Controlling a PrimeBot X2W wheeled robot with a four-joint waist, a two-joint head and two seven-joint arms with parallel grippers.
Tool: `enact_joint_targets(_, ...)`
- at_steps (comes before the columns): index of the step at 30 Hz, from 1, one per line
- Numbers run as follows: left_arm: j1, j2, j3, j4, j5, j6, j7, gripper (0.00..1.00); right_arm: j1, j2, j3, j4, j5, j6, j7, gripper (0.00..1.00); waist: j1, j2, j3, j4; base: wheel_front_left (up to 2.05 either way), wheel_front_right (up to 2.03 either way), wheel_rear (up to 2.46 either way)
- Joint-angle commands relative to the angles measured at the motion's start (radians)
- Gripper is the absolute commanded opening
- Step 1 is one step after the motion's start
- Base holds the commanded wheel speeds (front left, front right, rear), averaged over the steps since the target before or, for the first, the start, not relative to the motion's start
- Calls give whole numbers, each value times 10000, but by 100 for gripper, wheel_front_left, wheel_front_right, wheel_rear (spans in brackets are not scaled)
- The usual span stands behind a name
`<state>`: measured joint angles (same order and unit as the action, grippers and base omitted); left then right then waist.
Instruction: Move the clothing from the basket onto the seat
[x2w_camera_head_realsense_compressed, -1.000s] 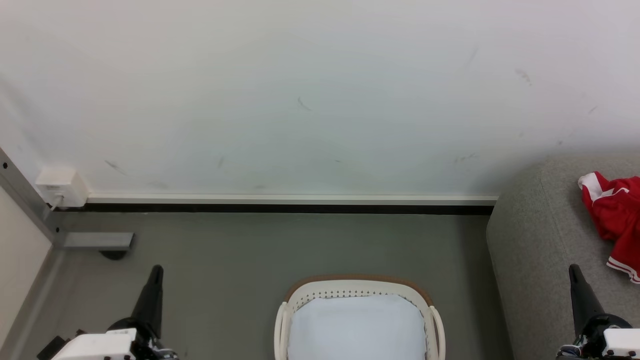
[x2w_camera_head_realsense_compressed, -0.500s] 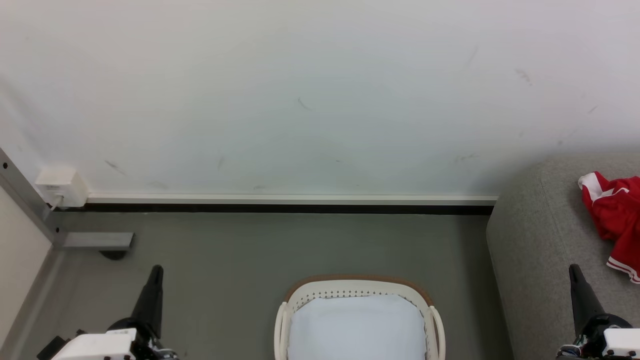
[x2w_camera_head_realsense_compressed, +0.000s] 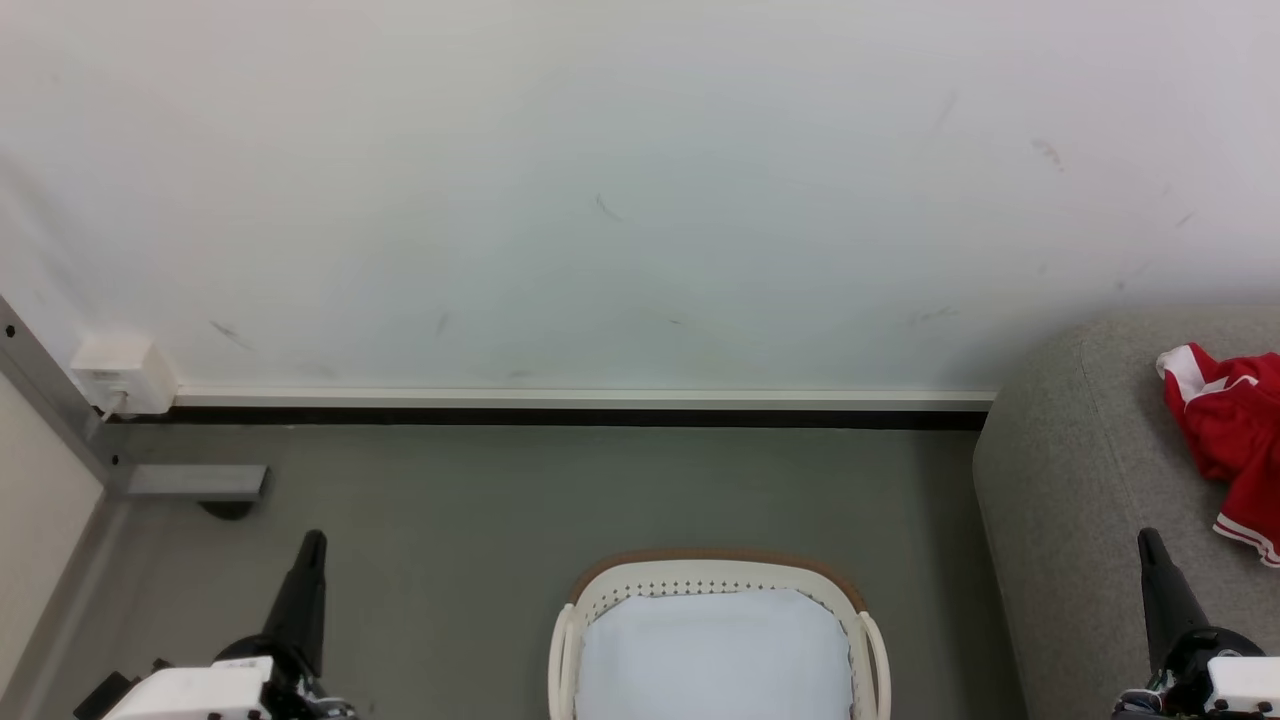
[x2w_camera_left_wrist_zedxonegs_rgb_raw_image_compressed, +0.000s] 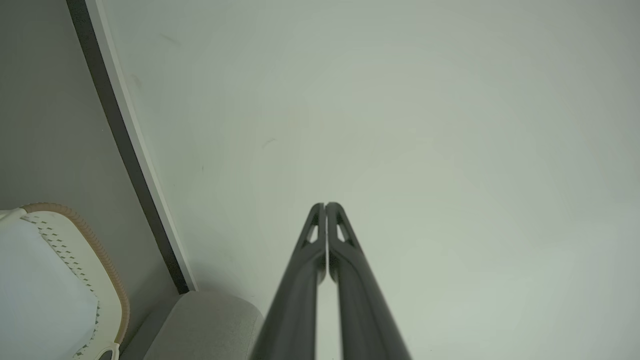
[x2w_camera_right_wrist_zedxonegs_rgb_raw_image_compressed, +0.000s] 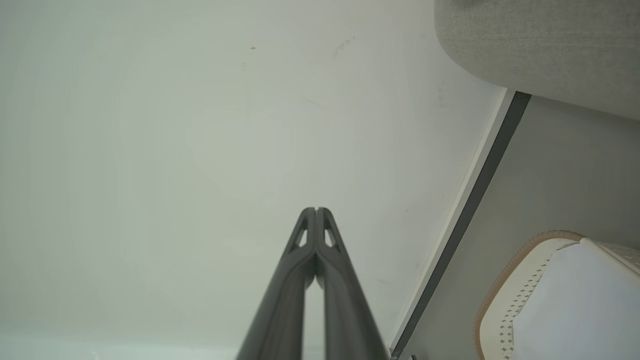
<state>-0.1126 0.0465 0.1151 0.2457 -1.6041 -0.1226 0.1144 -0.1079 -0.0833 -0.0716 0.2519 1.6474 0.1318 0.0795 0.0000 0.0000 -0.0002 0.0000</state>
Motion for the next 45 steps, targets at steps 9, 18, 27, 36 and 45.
enact_joint_targets(9,-69,71,23,-36,-134,-24,51,0,-118,25,-42,-44,18,-21,37,0,0,0,0,0,0,0,0)
enact_joint_targets(18,-68,71,23,-36,-134,-24,51,0,-117,29,-53,-43,5,-21,48,0,0,0,0,0,0,0,0)
enact_joint_targets(27,-68,71,23,-36,-133,-24,51,0,-119,30,-66,-42,-9,-21,56,0,0,0,0,0,0,0,0)
enact_joint_targets(36,-68,71,23,-36,-134,-24,51,0,-120,37,-76,-41,-22,-21,68,0,0,0,0,0,0,0,0)
enact_joint_targets(45,-68,71,22,-36,-135,-24,50,0,-120,43,-85,-39,-32,-21,80,0,0,0,0,0,0,0,0)
